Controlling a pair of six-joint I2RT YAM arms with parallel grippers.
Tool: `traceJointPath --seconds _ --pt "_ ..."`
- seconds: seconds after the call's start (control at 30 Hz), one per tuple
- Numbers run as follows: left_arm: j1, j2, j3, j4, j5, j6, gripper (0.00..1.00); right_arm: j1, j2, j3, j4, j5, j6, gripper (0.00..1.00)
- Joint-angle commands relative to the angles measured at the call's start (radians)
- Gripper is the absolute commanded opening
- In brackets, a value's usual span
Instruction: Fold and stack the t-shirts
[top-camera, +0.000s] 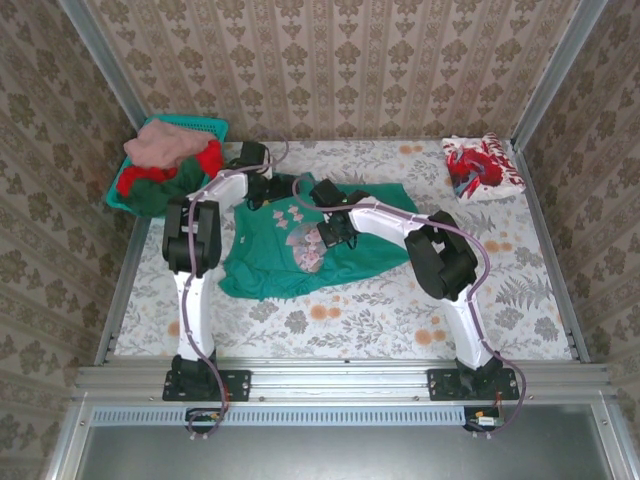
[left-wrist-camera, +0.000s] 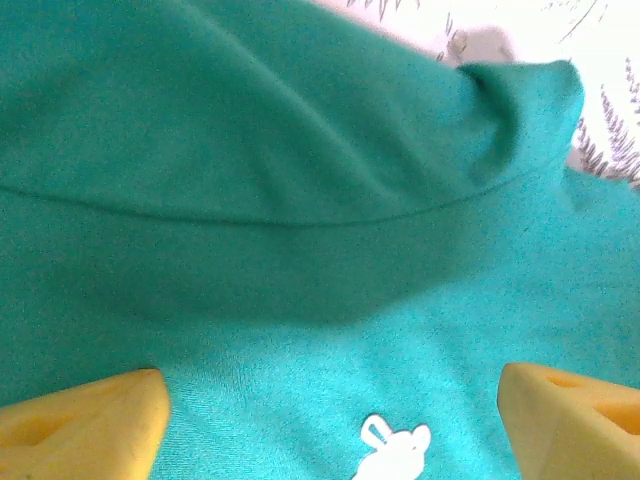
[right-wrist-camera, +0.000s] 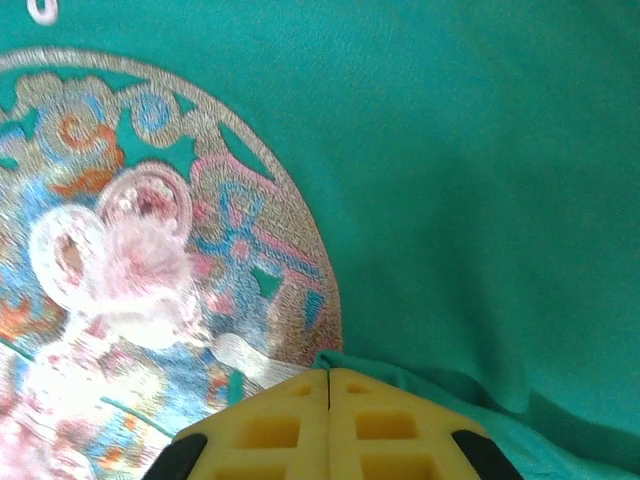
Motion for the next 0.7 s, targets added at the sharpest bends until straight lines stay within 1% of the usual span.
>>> traceJointPath --seconds 0.0,0.1,0.2,0.3,0.43,0.57,0.6,0.63,0.67 --pt "0.012 0.062 0.035 -0.061 0.001 -0.028 0.88 0.013 -0.106 -0.015 -0.086 0.06 -0.027 0.0" --pt "0.02 0.087 0.067 -0.071 0.002 -0.045 0.88 0.037 -0.263 -0.114 -0.12 0.05 -0.02 0.0" --pt "0.025 0.116 0.108 -0.077 0.007 -0.053 0.88 0.087 -0.445 -0.271 -0.144 0.05 0.034 0.0" --pt "0.031 0.153 0.162 -0.098 -0.001 -0.065 0.88 0.141 -0.591 -0.442 -0.198 0.072 0.15 0.0" --pt "0.035 0.192 0.218 -0.111 -0.002 -0.079 0.87 0.205 -0.747 -0.653 -0.283 0.093 0.364 0.0" --pt "0.036 0.209 0.257 -0.119 -0.004 -0.079 0.87 0.275 -0.862 -0.751 -0.373 0.089 0.527 0.01" --pt "0.038 0.212 0.264 -0.12 -0.002 -0.079 0.87 0.295 -0.884 -0.764 -0.39 0.08 0.554 0.03" --pt "0.038 0.212 0.269 -0.121 -0.001 -0.08 0.88 0.312 -0.898 -0.776 -0.4 0.064 0.574 0.08" --pt "0.038 0.212 0.271 -0.12 0.003 -0.078 0.87 0.324 -0.908 -0.79 -0.391 0.037 0.571 0.23"
